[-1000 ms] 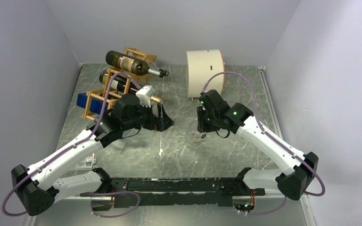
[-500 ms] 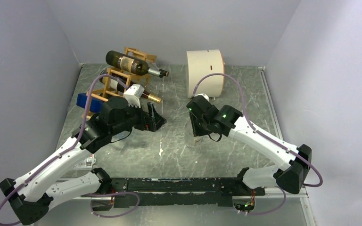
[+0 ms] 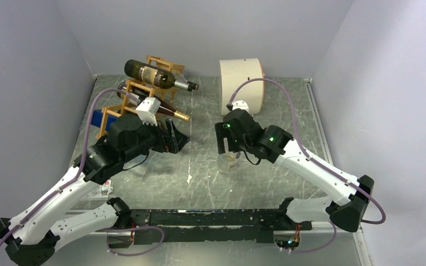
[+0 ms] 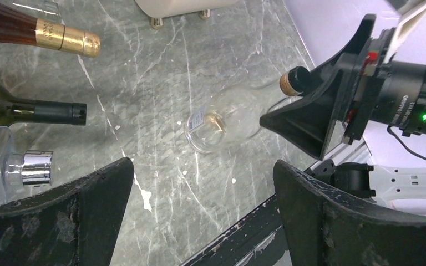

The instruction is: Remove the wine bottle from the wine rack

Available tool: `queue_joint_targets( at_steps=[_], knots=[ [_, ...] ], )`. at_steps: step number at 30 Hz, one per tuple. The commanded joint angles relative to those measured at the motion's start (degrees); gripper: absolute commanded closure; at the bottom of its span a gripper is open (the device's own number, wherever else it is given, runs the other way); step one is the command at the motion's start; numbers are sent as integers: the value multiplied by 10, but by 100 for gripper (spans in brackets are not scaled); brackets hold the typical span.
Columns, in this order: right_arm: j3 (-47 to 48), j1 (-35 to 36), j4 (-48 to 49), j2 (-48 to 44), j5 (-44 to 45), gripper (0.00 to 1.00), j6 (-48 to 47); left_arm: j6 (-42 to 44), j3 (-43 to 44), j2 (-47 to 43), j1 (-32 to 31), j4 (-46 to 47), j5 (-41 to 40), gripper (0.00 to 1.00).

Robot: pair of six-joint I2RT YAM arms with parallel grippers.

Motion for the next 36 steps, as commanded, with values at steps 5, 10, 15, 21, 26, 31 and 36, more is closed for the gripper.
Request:
queue_joint_targets(
  at_steps=[5, 10, 15, 21, 26, 31, 36],
  knots=[
    [-52, 2, 200, -26, 117, 24, -54, -27, 7, -36, 1, -1, -42, 1],
    [-81, 3, 224, -28, 119, 37, -55, -43, 0, -69, 1, -7, -62, 1],
    [-106, 2, 227, -32, 124, 42, -50, -43, 0, -69, 0, -10, -71, 1],
    [-102, 2, 231, -35, 156, 70, -50, -36, 20, -44, 0, -7, -64, 1],
    [-81, -5, 237, -36, 216, 94, -62, -24, 32, -41, 0, -12, -73, 1],
    [-49, -75, 241, -35, 224, 100, -69, -16, 40, -40, 0, -19, -77, 1],
    [-46, -223, 265, -46, 172, 100, -78, 1, 45, -37, 0, -16, -70, 1]
  ],
)
